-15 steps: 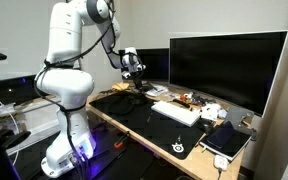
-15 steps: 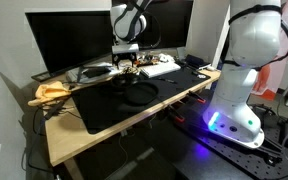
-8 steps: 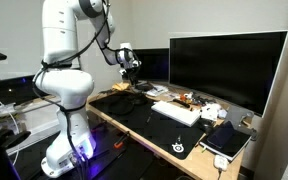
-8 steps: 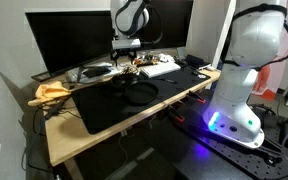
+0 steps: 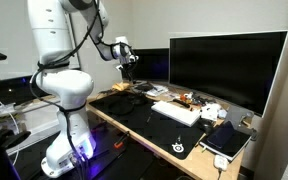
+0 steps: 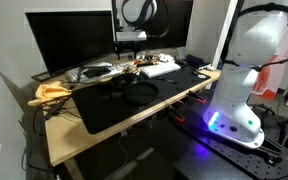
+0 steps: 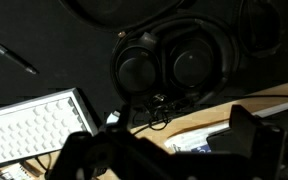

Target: Move the black cable to the back of the desk

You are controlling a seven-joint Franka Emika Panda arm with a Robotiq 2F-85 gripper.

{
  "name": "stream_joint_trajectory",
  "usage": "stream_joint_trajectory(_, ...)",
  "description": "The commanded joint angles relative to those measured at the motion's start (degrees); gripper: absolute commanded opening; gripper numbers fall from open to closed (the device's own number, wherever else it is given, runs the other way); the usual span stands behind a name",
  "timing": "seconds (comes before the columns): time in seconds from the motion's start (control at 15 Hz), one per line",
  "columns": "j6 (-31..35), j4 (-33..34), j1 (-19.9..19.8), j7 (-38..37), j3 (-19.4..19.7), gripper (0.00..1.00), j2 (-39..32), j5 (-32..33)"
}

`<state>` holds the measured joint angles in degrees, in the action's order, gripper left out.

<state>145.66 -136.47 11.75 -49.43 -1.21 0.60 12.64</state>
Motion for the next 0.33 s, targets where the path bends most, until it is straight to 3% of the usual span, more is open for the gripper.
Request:
stream_joint_trajectory(0.0,-0.12,-0.41,-2.26,0.20,-2.18,1.00,0.66,-0.14)
stream_joint_trajectory(0.27,-0.12,-0.99,-2.36,0.22,-2.28,1.00,1.22,-0.14)
